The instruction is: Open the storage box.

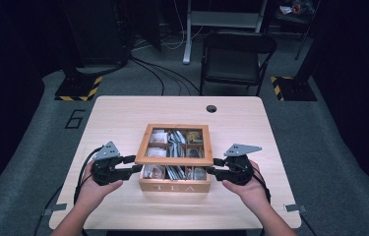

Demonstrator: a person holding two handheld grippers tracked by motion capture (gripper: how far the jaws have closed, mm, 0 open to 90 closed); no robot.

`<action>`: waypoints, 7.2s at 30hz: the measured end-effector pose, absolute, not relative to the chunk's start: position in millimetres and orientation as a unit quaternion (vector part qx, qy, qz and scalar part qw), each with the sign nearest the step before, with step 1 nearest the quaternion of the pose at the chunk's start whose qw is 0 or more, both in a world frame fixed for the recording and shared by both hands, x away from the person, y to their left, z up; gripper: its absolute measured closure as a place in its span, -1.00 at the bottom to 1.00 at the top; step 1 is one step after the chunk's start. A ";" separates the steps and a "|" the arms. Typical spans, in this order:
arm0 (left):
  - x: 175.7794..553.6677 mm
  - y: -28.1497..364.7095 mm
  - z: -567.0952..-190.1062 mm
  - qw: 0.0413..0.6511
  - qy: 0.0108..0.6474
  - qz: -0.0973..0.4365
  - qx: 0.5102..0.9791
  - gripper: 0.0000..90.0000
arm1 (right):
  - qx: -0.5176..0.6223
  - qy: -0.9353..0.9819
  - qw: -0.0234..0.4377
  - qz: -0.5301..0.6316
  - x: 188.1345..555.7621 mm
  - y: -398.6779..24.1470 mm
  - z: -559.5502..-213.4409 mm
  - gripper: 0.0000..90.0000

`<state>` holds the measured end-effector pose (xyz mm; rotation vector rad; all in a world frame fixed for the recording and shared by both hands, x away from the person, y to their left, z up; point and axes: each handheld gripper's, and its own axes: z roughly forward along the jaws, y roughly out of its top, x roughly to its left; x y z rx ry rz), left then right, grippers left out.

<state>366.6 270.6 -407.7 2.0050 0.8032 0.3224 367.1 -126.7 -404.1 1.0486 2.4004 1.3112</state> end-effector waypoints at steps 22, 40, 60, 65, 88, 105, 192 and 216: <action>374.4 269.2 -387.6 0.466 0.324 0.143 0.811 0.18 | 0.340 0.814 0.119 0.457 375.4 -131.5 -385.6 0.33; 384.2 267.7 -376.4 0.470 0.313 0.153 0.811 0.09 | 0.321 0.807 0.148 0.473 384.4 -130.8 -375.5 -0.03; 403.2 268.9 -360.8 0.485 0.310 0.147 0.804 0.09 | 0.302 0.810 0.152 0.478 402.3 -125.0 -357.2 -0.03; 409.1 269.0 -358.0 0.491 0.304 0.152 0.802 0.09 | 0.307 0.806 0.142 0.485 408.4 -127.4 -353.2 -0.01; 436.0 271.5 -348.0 0.510 0.301 0.145 0.793 0.10 | 0.329 0.788 0.126 0.505 434.0 -130.9 -344.8 0.06; 449.8 271.6 -339.1 0.511 0.311 0.146 0.788 0.20 | 0.342 0.793 0.158 0.479 459.9 -124.0 -364.9 0.03; 518.3 258.6 -379.3 0.505 0.366 0.184 0.760 0.32 | 0.361 0.773 0.194 0.485 524.9 -113.1 -387.4 0.28; 528.1 259.3 -390.6 0.494 0.388 0.171 0.759 0.29 | 0.371 0.773 0.191 0.477 538.2 -114.5 -384.8 0.40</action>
